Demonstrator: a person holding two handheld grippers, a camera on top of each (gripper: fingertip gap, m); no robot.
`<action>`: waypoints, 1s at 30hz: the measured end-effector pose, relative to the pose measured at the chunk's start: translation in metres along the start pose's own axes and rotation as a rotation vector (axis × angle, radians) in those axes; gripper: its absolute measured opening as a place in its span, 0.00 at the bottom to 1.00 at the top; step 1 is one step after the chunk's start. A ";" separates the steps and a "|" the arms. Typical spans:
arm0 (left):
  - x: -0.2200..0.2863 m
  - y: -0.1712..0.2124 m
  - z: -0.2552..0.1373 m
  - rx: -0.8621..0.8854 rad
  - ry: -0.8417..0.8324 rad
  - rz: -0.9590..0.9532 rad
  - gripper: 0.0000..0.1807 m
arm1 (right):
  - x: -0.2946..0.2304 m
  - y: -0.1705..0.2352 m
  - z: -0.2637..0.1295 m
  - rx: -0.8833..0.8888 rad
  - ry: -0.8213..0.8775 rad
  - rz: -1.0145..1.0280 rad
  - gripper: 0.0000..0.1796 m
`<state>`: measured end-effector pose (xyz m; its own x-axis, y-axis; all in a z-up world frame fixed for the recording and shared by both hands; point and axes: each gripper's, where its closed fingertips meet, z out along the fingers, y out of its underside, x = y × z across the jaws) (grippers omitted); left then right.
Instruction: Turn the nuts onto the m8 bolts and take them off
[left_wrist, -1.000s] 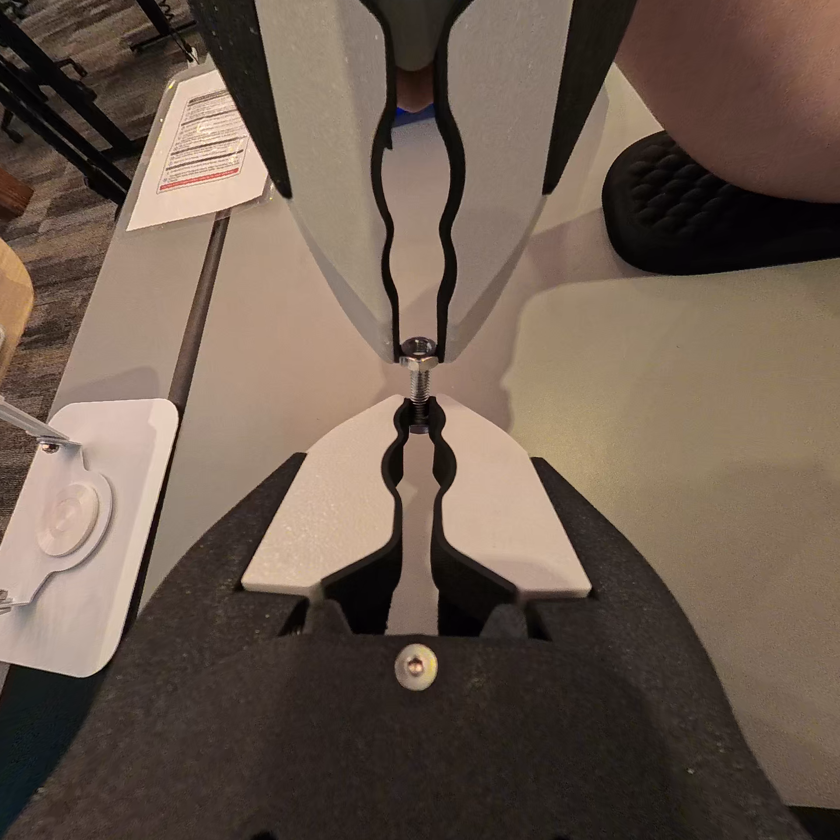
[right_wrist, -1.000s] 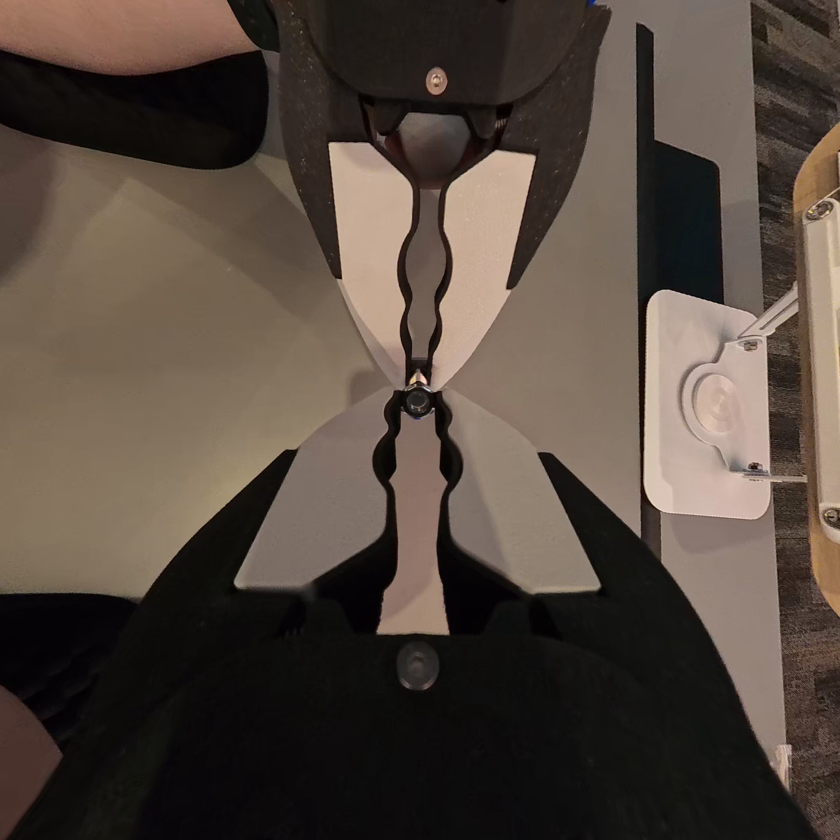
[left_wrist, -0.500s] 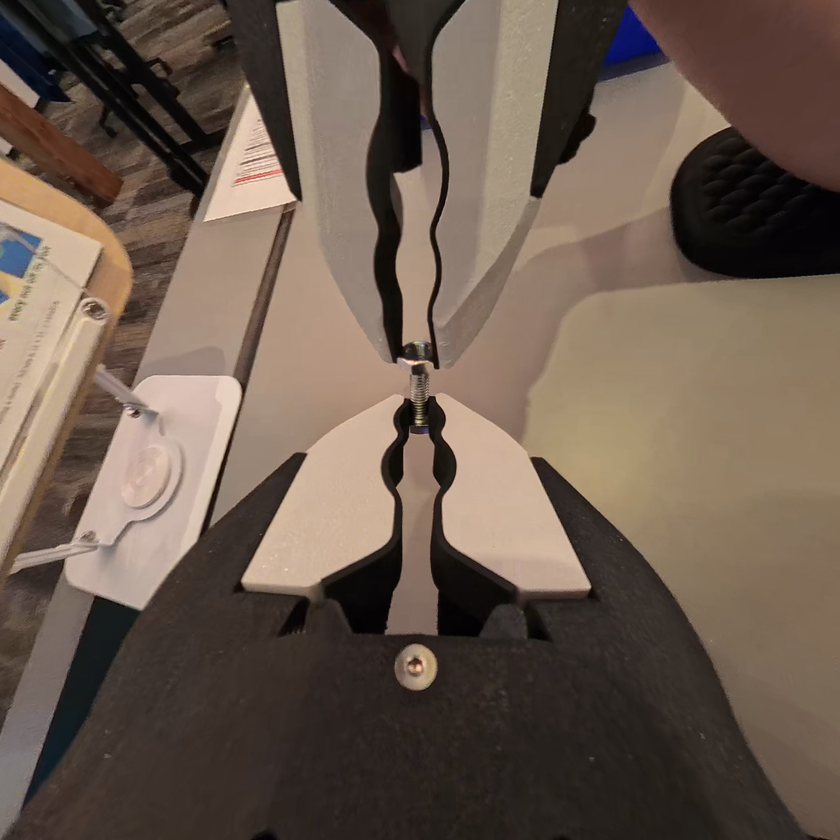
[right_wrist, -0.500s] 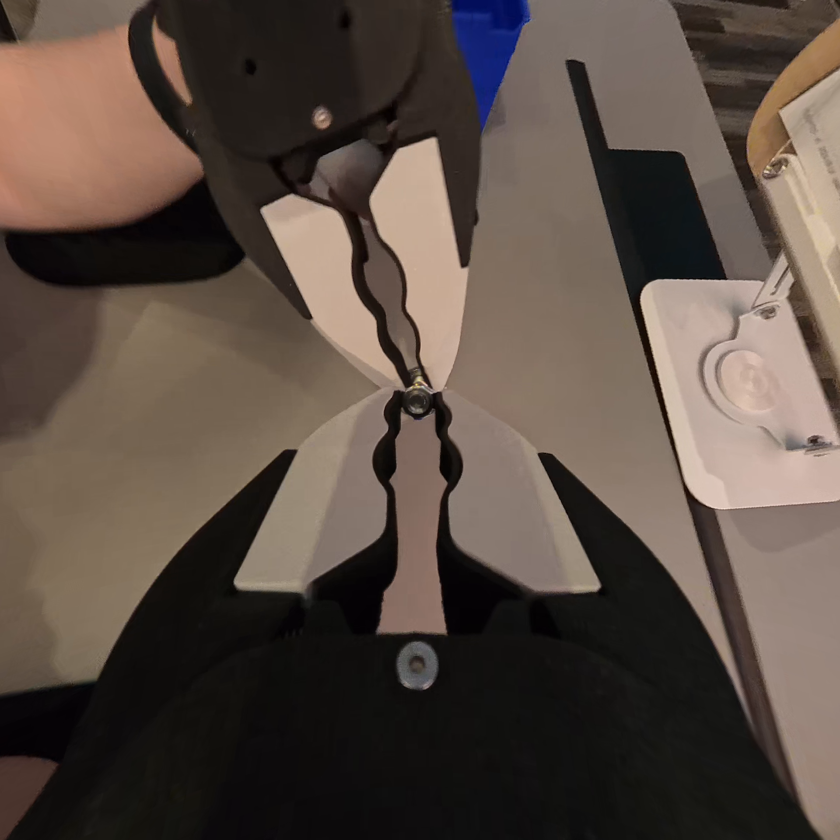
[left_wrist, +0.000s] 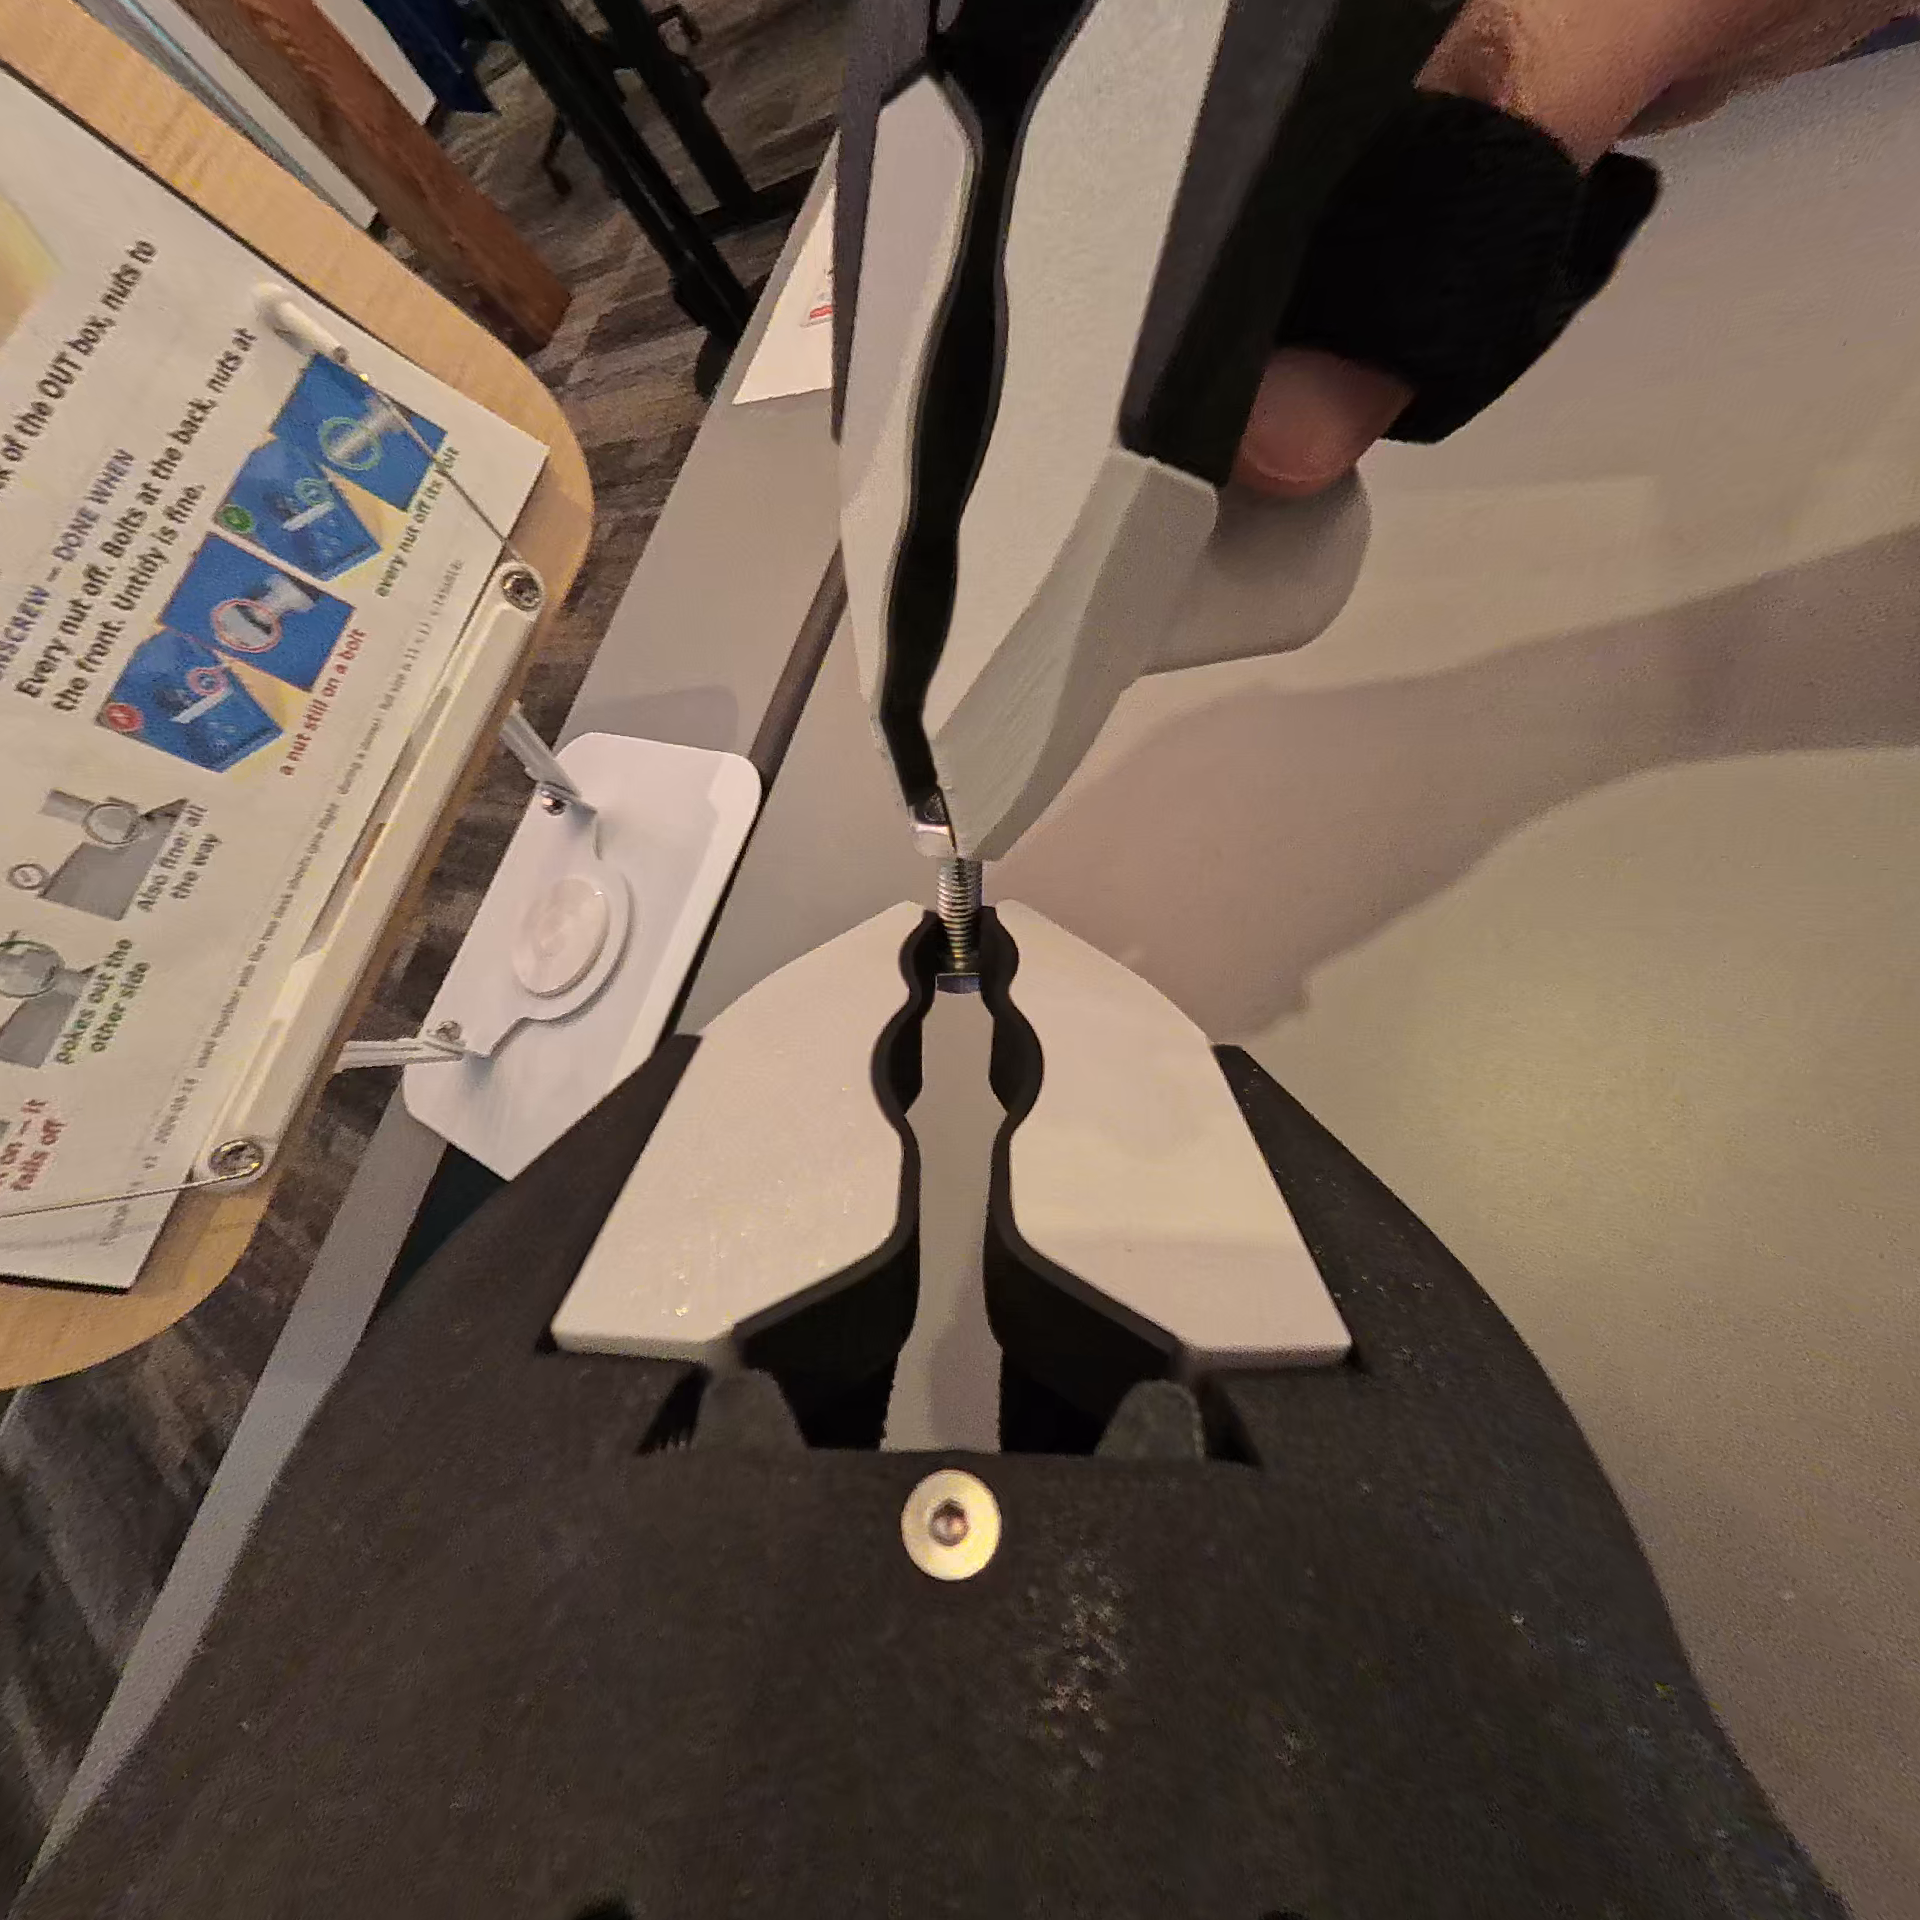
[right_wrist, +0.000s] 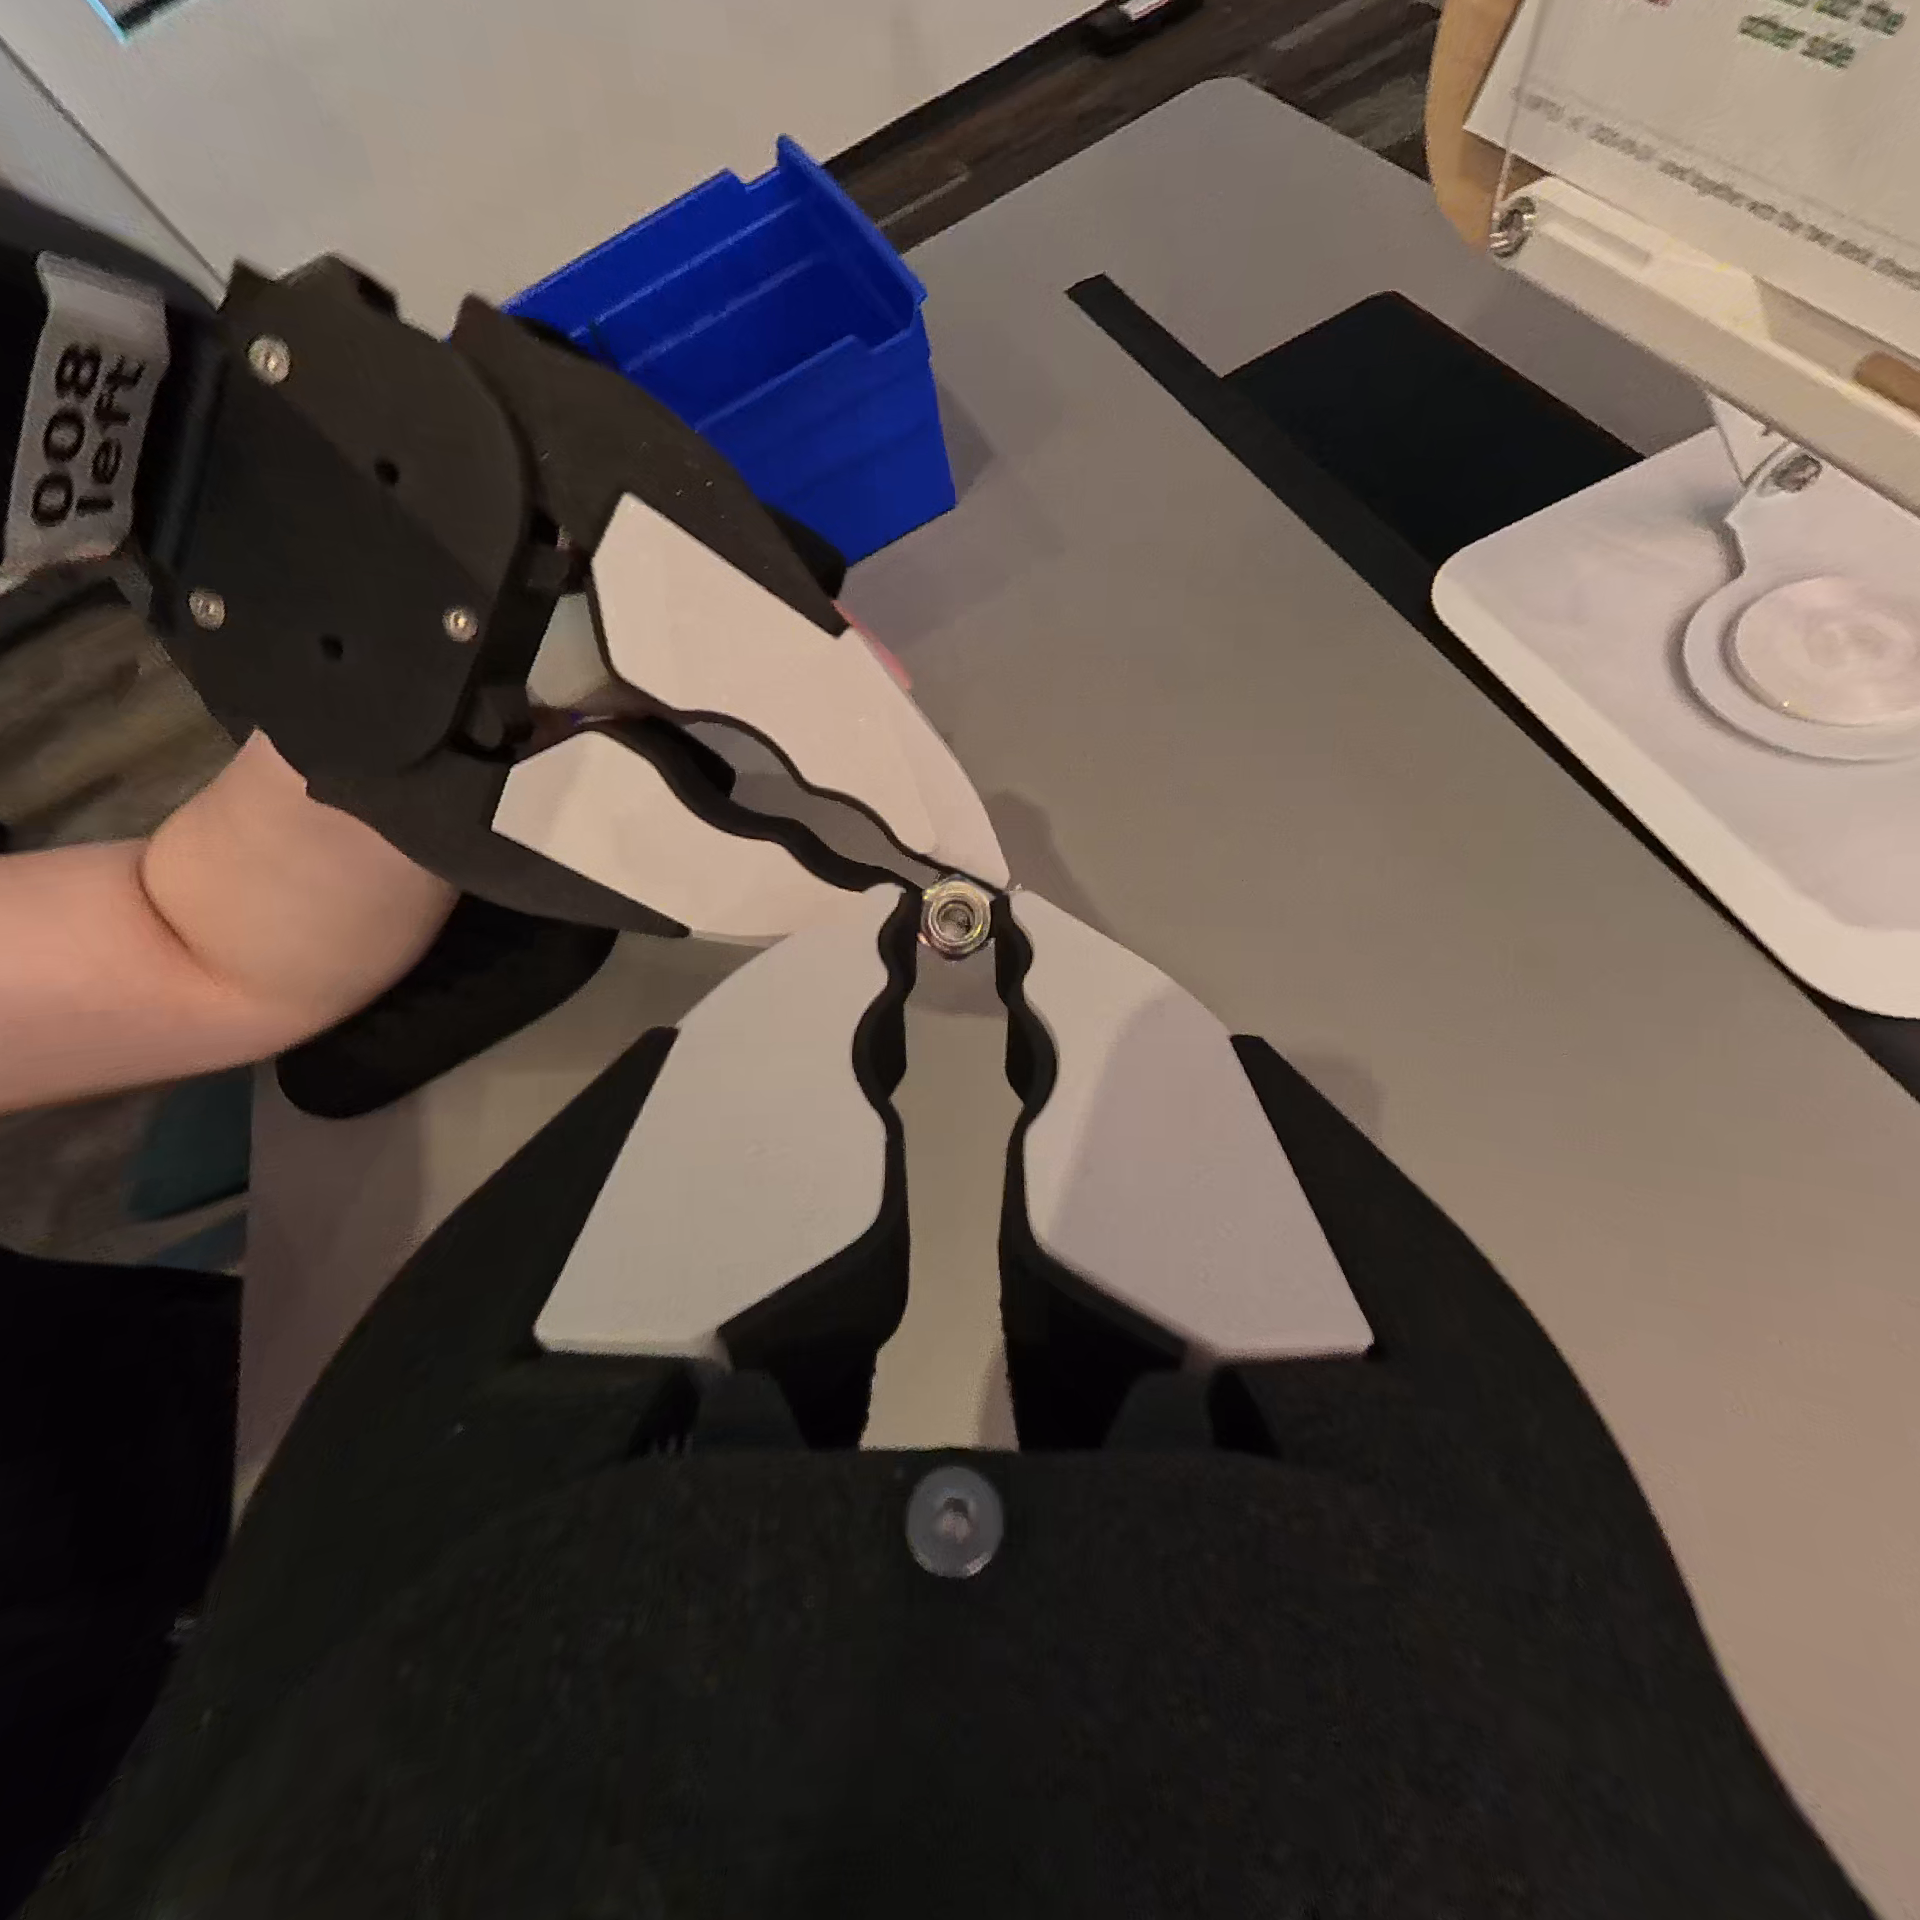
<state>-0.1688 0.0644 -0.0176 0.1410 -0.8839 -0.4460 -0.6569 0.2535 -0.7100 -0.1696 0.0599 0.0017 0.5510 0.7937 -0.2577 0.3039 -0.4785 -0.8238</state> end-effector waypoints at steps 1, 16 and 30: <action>-0.002 0.000 0.000 -0.011 -0.023 0.006 0.04 | 0.001 -0.001 0.000 0.009 0.007 0.024 0.07; -0.017 -0.008 -0.006 0.037 -0.081 -0.118 0.04 | 0.004 -0.020 -0.003 0.134 0.045 0.069 0.08; -0.002 -0.040 -0.030 0.261 0.134 -0.246 0.04 | -0.027 -0.033 -0.027 0.210 -0.086 -0.202 0.07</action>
<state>-0.1655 0.0444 0.0280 0.1616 -0.9698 -0.1825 -0.4026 0.1040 -0.9094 -0.1729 0.0440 0.0493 0.4250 0.8981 -0.1128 0.2287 -0.2271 -0.9467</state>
